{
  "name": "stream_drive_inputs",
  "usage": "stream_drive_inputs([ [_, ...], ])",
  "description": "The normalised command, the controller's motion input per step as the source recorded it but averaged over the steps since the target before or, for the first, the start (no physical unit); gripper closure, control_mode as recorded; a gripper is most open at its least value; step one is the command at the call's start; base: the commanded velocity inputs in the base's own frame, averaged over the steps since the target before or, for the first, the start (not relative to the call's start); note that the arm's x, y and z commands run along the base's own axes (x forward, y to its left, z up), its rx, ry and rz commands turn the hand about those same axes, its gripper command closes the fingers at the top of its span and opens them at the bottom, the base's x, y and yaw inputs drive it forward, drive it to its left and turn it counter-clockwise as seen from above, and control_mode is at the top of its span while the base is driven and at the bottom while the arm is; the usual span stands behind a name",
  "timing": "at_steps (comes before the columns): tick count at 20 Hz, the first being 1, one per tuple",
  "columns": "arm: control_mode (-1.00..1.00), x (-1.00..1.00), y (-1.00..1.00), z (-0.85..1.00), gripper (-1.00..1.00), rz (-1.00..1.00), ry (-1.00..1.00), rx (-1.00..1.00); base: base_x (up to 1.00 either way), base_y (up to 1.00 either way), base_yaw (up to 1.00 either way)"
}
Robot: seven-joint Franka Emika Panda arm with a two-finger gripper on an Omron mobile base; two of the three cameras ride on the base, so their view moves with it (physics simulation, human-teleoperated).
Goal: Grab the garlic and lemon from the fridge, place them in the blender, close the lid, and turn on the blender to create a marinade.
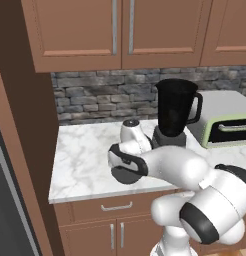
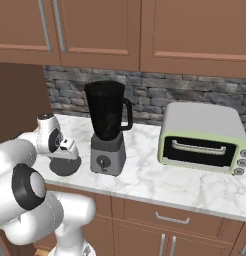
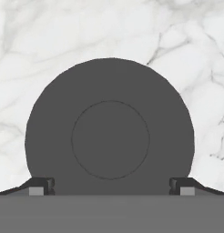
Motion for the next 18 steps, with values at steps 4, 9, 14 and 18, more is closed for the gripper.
stream_drive_inputs([
  [4, -1.00, 0.25, 0.00, -0.19, -1.00, 0.00, 0.00, 0.00, 0.00, 0.00, 0.00],
  [9, -1.00, 0.00, 0.00, -0.38, -1.00, 0.00, 0.00, 0.00, 0.00, 0.00, 0.00],
  [14, -1.00, 0.01, 0.00, -0.22, -1.00, 0.00, 0.01, 0.02, 0.00, 0.00, 0.00],
  [18, -1.00, 0.16, -0.07, -0.03, -1.00, 0.00, 0.00, 0.06, 0.00, 0.00, 0.00],
])
